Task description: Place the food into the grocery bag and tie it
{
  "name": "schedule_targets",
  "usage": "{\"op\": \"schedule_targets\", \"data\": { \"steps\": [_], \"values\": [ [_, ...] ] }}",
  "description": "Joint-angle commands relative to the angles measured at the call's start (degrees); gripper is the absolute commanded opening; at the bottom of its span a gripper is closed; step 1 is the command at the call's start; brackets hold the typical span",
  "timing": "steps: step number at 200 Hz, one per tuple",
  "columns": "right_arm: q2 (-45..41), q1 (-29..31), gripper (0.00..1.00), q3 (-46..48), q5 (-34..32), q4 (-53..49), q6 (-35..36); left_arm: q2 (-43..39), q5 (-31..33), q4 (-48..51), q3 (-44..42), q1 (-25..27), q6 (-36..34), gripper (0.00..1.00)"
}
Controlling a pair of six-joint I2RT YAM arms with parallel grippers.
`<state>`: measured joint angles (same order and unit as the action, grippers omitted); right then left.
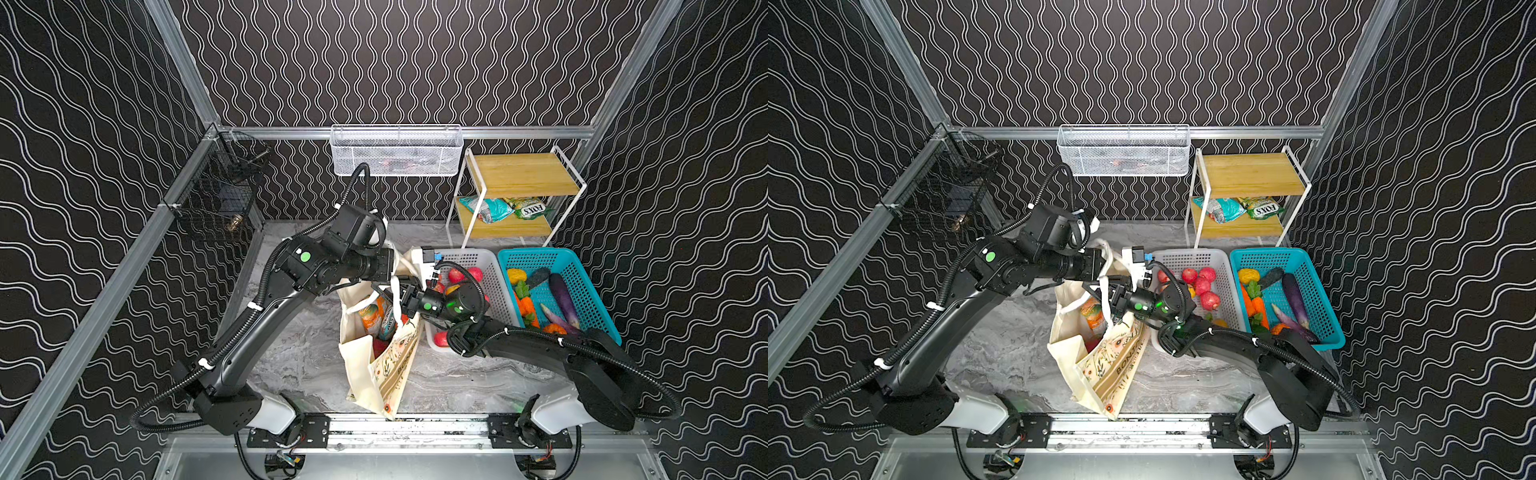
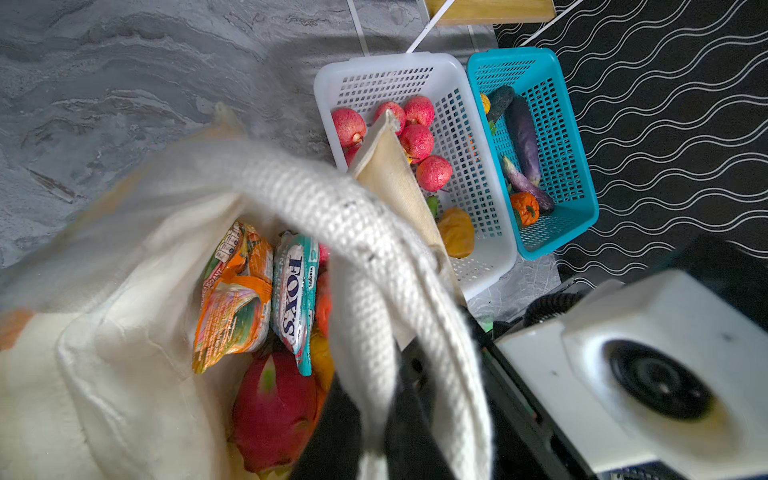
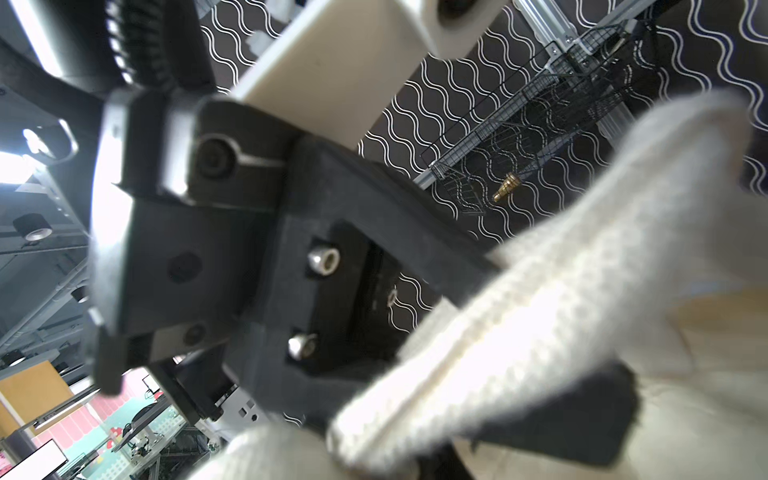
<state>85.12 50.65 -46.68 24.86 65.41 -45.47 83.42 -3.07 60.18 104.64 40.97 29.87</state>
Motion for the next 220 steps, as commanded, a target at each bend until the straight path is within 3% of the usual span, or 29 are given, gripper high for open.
{"op": "schedule_targets", "data": {
  "steps": [1,40,76,161,220],
  "values": [
    [-2.0,0.2,0.18,0.2,-1.5,5.7,1.6,-0.4,2.2,3.6,-0.5,-0.1,-0.4,0.0],
    [-5.6,0.2,0.08,1.5,-1.2,-2.3,5.8,-1.1,5.6,5.7,0.3,-0.2,-0.8,0.0],
    [-8.0,0.2,0.08,2.8,-0.3,-9.4,9.1,-2.2,7.0,5.6,-0.3,-1.5,-0.7,0.0],
    [-3.5,1.1,0.36,0.1,8.3,-9.0,7.3,-3.1,-0.4,-1.3,-2.8,-2.5,0.1,0.0],
    [-0.8,1.4,0.36,-2.2,8.0,-6.1,6.1,-2.8,-3.1,-3.9,-1.1,-2.4,0.9,0.0]
  ]
}}
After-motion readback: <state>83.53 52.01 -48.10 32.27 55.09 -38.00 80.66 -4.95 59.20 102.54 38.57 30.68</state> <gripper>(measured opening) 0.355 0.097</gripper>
